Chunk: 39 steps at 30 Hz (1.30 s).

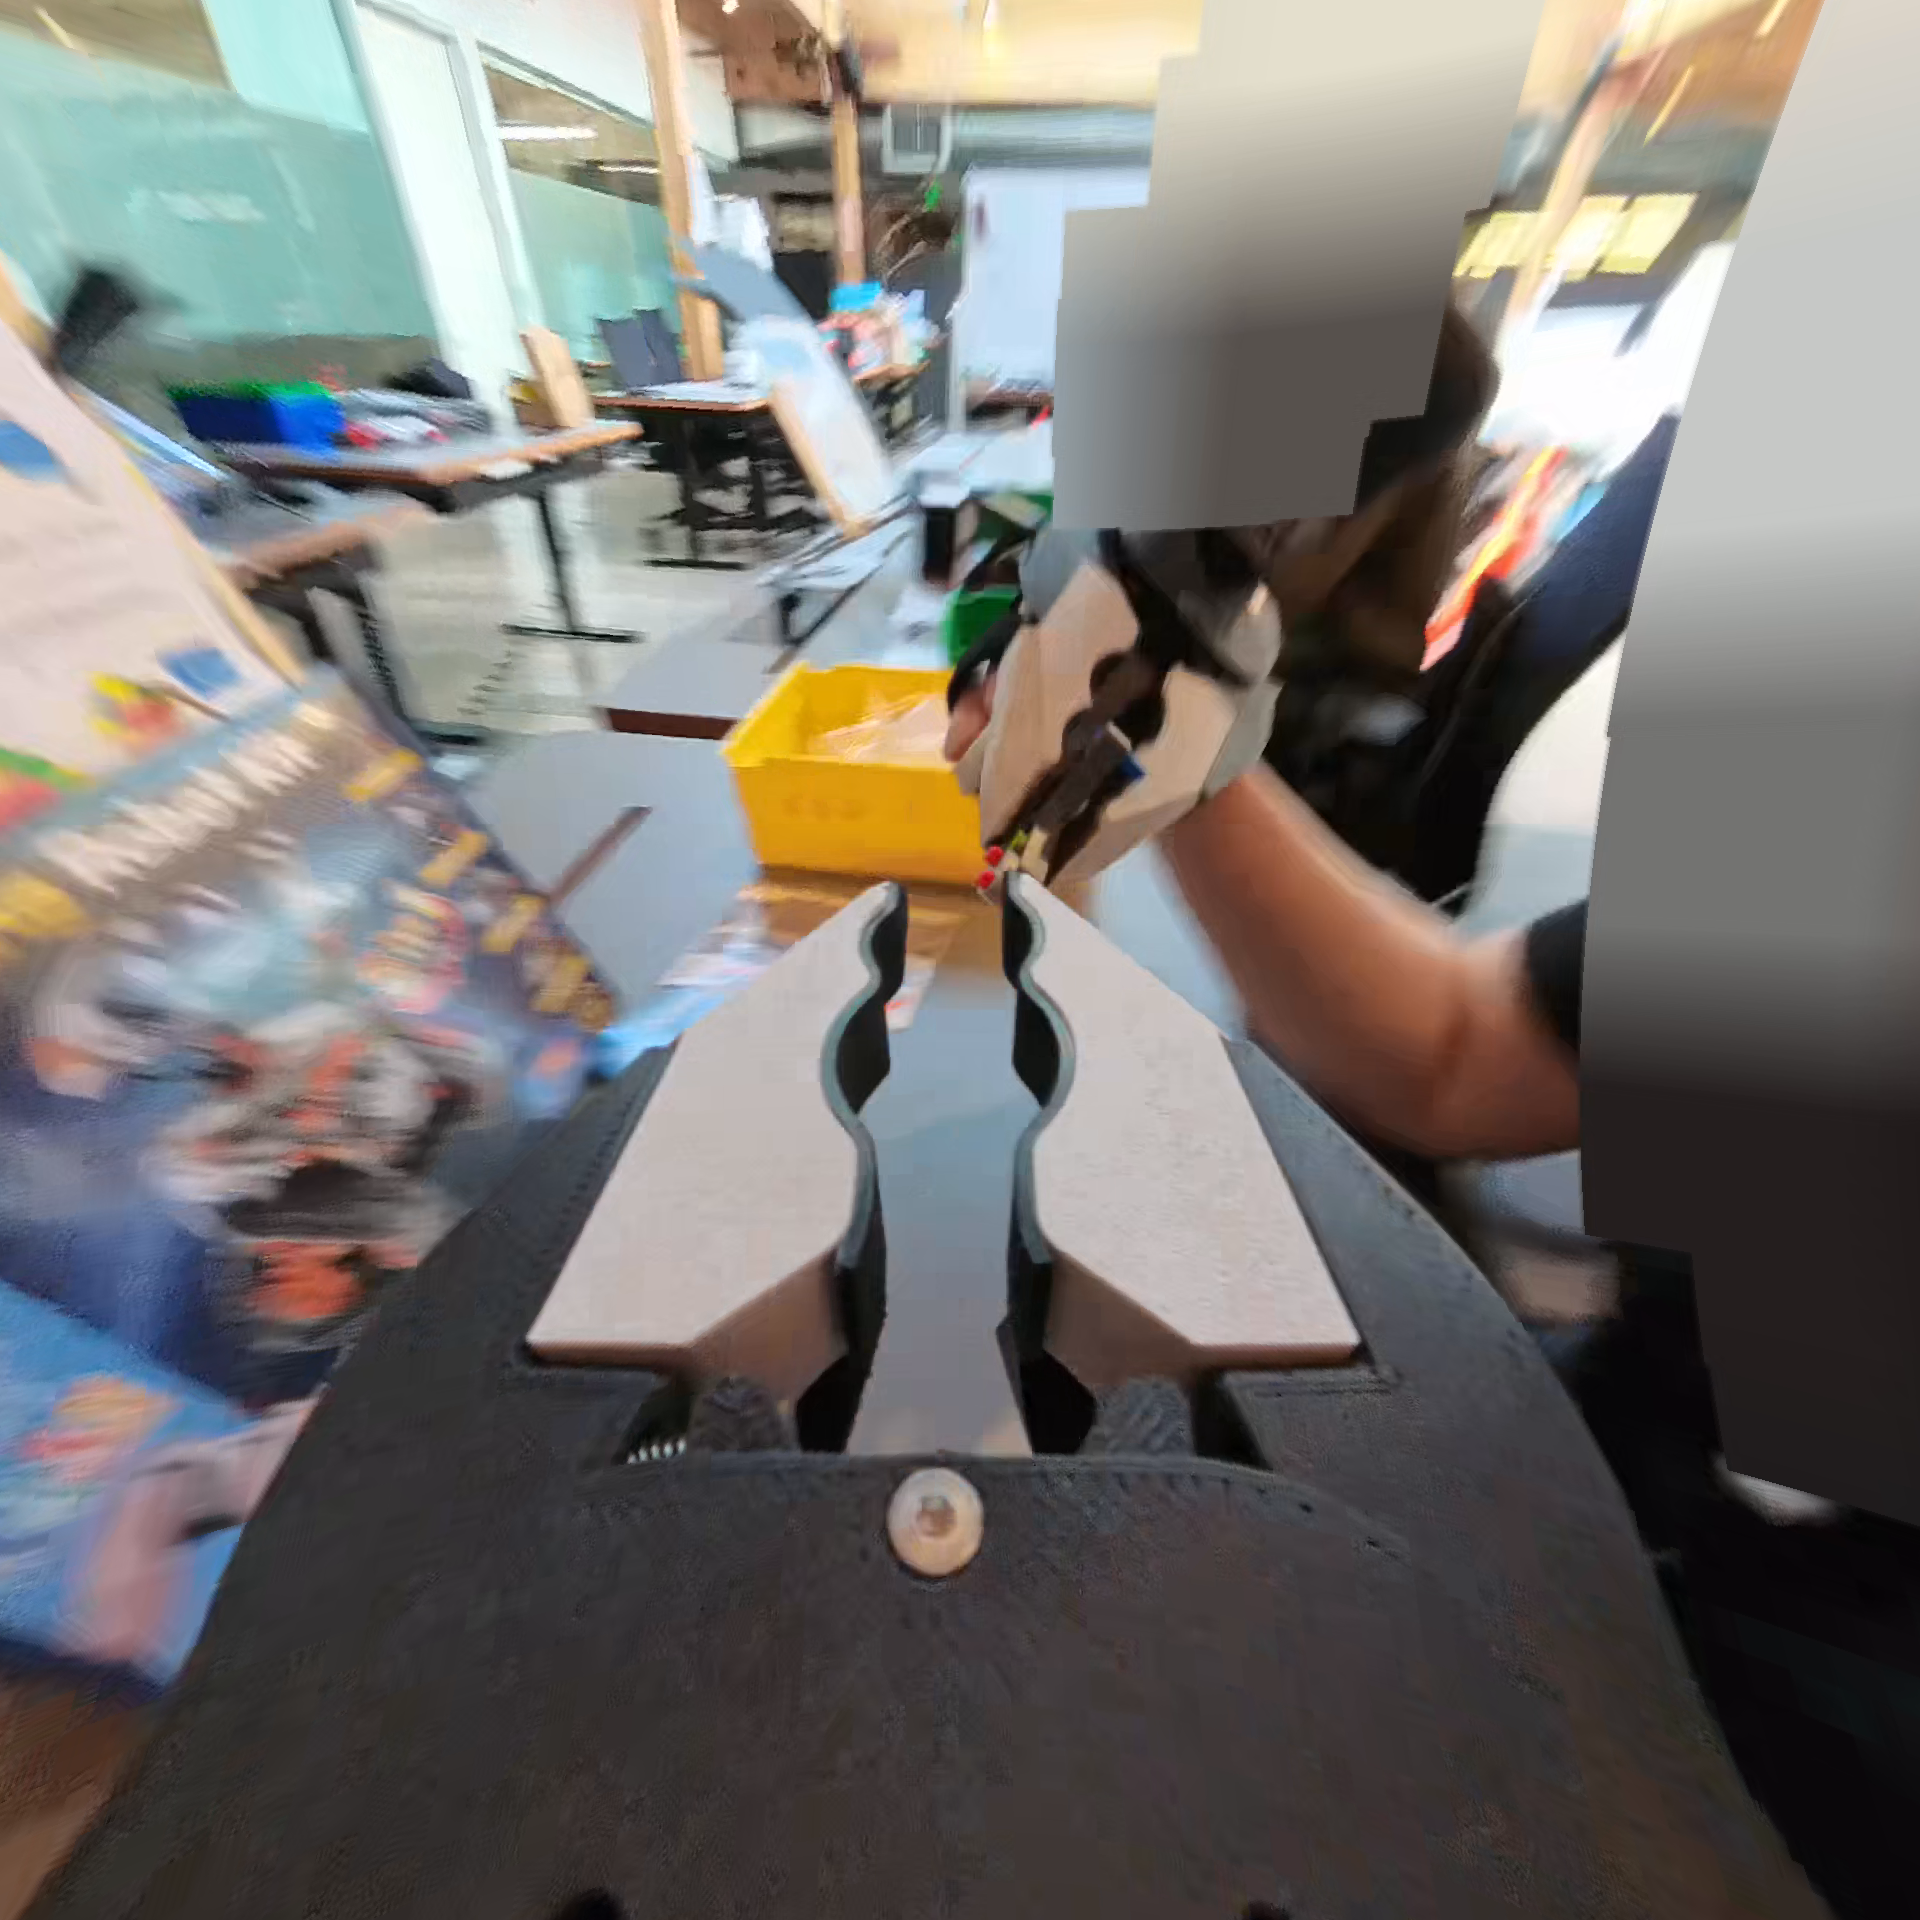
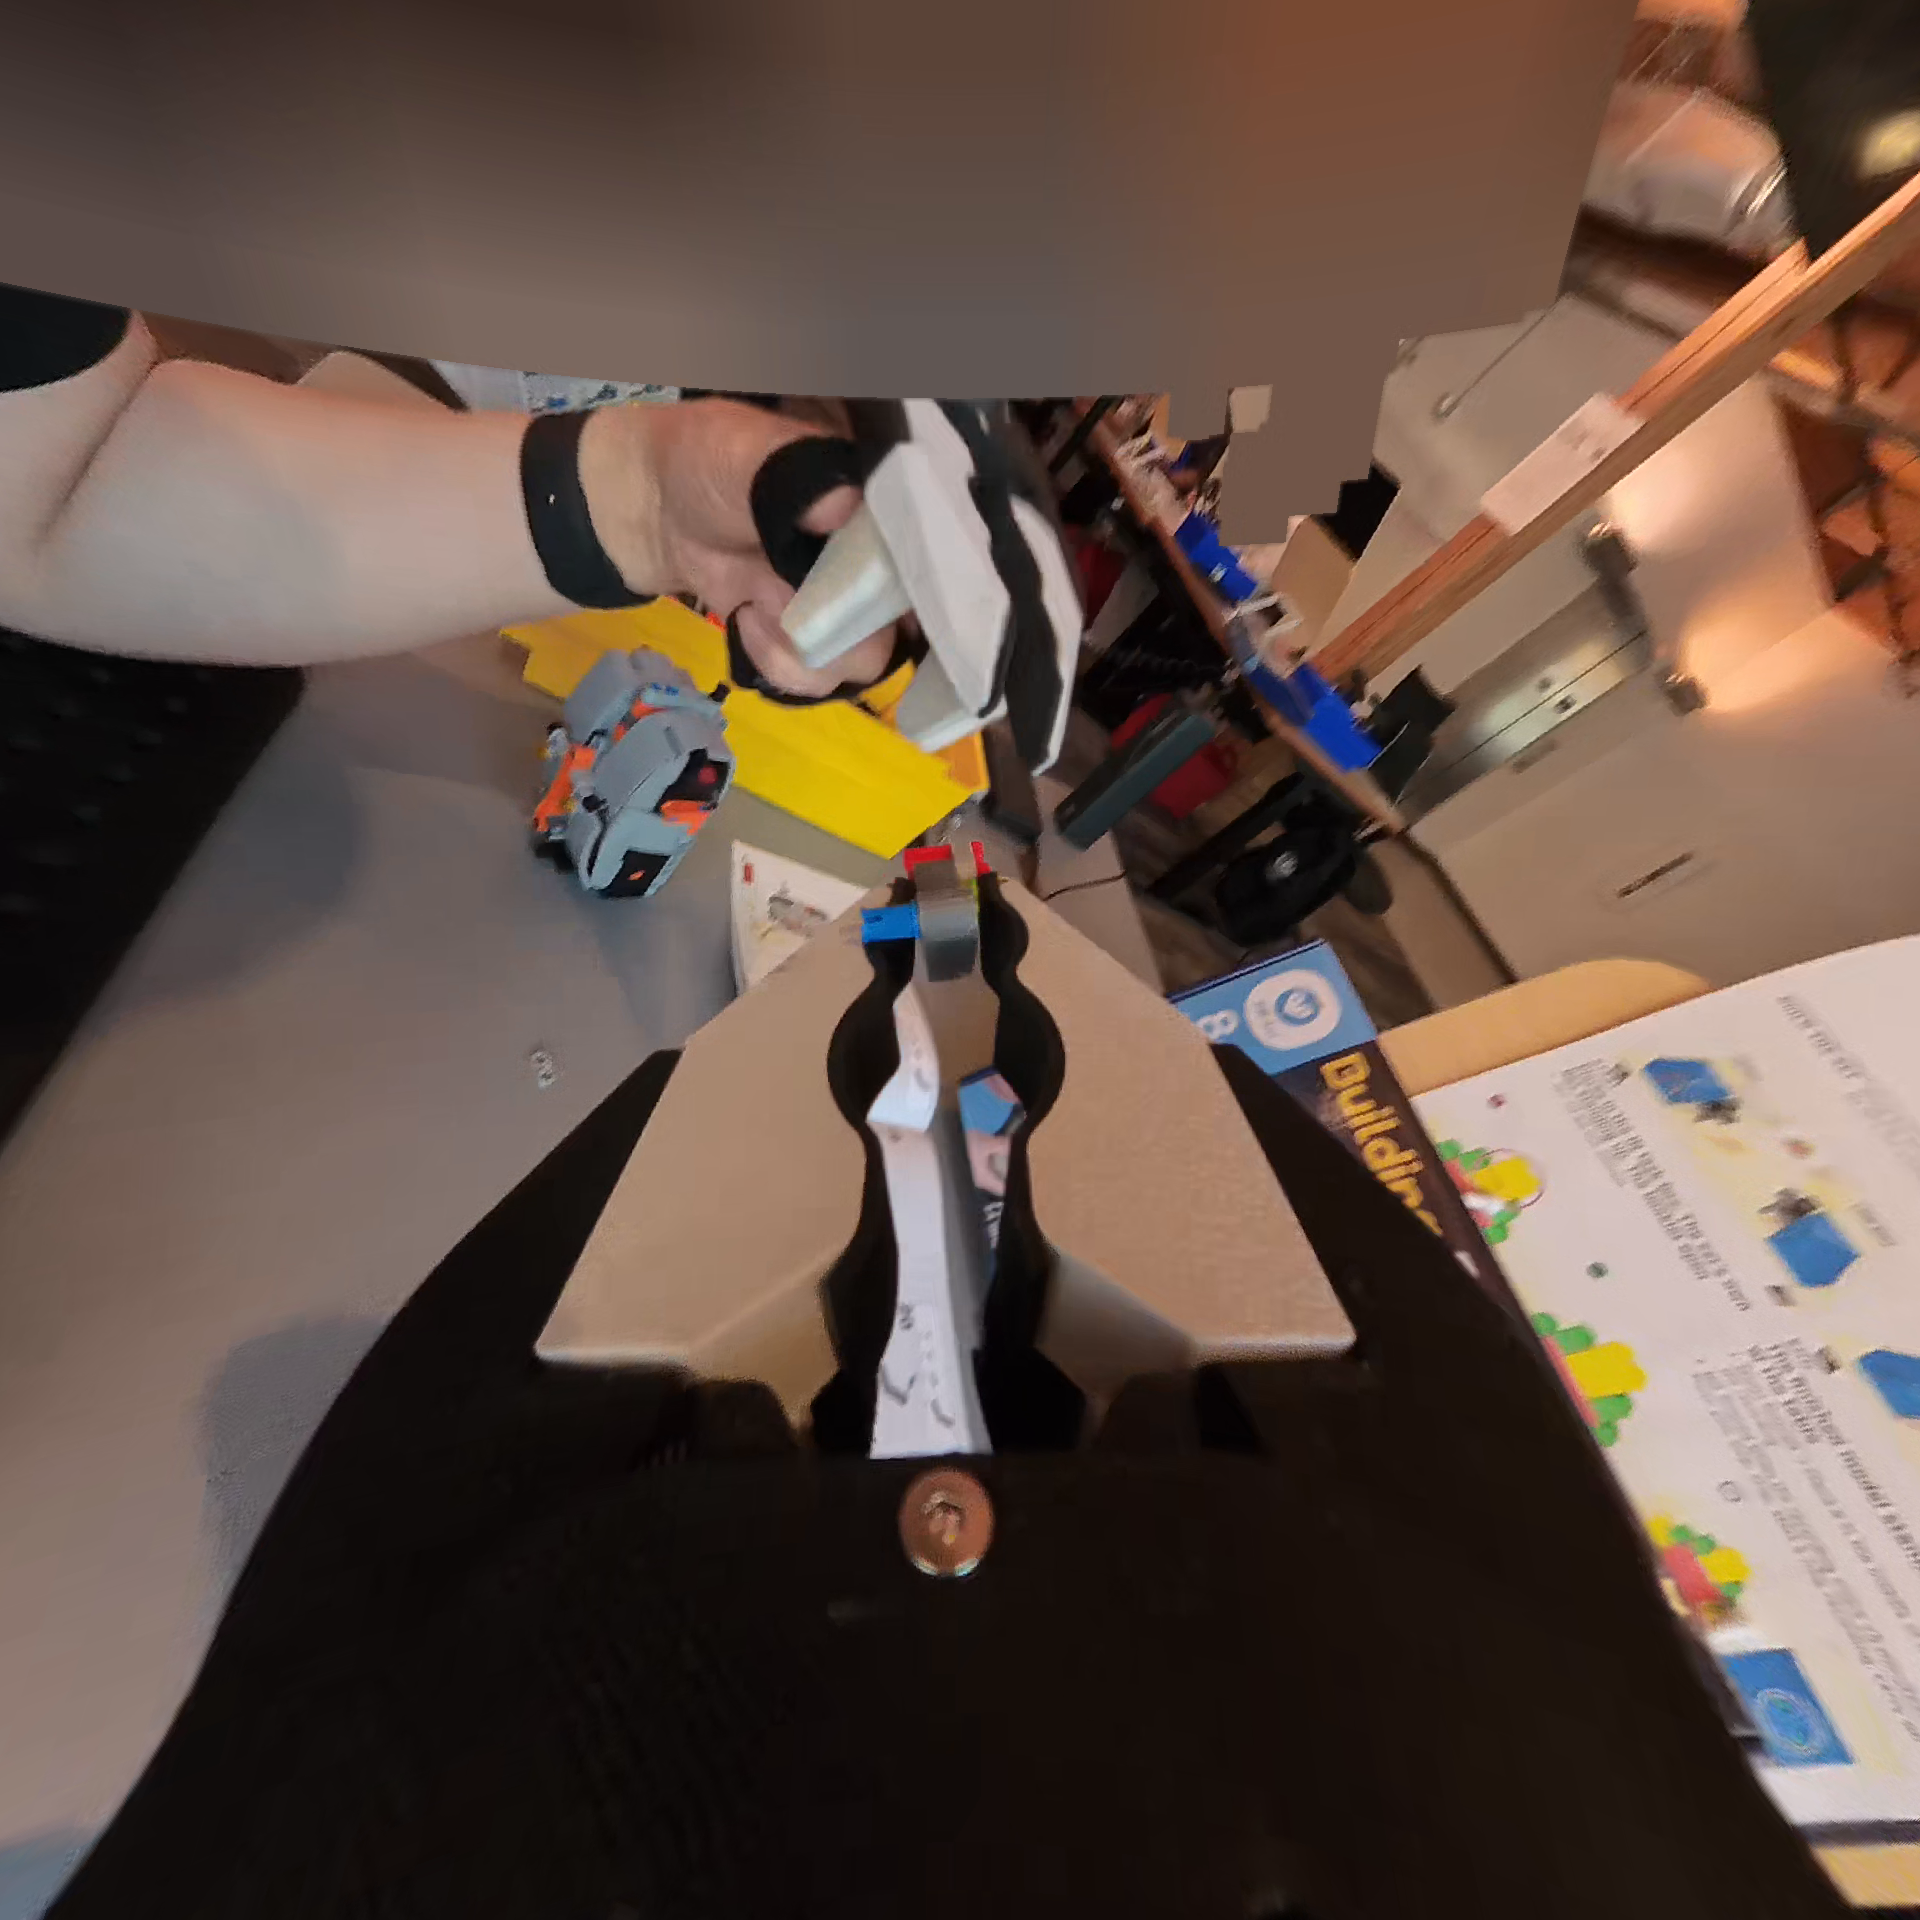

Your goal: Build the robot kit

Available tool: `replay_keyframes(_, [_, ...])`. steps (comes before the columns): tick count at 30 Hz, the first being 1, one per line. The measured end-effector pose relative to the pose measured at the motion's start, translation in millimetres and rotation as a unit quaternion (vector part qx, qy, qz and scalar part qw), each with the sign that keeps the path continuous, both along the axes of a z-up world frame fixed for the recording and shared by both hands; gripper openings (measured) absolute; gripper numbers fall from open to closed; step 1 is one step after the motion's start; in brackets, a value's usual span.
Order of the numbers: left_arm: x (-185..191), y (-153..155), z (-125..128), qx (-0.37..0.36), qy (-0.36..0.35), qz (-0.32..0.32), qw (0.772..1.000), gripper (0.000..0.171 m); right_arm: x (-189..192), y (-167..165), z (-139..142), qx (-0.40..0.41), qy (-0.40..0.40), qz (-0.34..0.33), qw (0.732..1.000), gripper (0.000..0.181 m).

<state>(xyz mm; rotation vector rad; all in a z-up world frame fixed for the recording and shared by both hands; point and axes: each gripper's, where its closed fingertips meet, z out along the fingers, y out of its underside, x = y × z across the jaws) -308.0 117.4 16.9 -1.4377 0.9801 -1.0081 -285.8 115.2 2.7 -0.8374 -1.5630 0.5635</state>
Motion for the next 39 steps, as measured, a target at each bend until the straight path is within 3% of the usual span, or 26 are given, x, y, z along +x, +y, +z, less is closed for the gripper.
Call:
replay_keyframes(2, [-0.4,-3.2,9.2,-0.126,-0.086,-0.077,0.985,0.022,-0.4,0.0,6.7,0.022,0.015,-0.009,1.0,0.013])
replay_keyframes(4, [1.5,0.1,10.4,-0.188,-0.127,-0.116,0.967,0.02,-2.3,1.0,7.9,0.038,0.017,-0.017,0.999,0.012])
replay_keyframes(7, [12.4,5.0,-2.7,-0.19,-0.1,-0.102,0.971,0.013,-5.5,1.2,10.5,0.053,0.028,-0.019,0.998,0.012])
replay_keyframes(9, [15.3,6.9,-2.9,-0.192,-0.107,-0.099,0.971,0.0,-7.7,1.5,11.0,0.06,0.032,-0.019,0.998,0.012])
replay_keyframes(14, [19.6,7.1,-9.6,-0.22,-0.104,-0.112,0.963,0.004,-11.1,2.5,13.7,0.079,0.043,-0.027,0.996,0.012])
replay_keyframes(20, [10.4,10.4,3.6,-0.257,-0.17,-0.142,0.941,0.019,-11.3,8.5,12.9,0.083,0.045,-0.04,0.995,0.011])
replay_keyframes(24, [17.2,9.4,-3.5,-0.24,-0.14,-0.131,0.952,0.005,-15.7,12.6,9.2,0.087,0.04,-0.05,0.994,0.011])
replay_keyframes(33, [14.1,12.7,-0.6,-0.247,-0.155,-0.129,0.948,0.005,-16.8,12.8,8.5,0.084,0.043,-0.047,0.994,0.012])
replay_keyframes(39, [12.7,9.6,-2.5,-0.264,-0.145,-0.138,0.944,0.005,-17.7,13.0,9.7,0.082,0.047,-0.049,0.994,0.021])
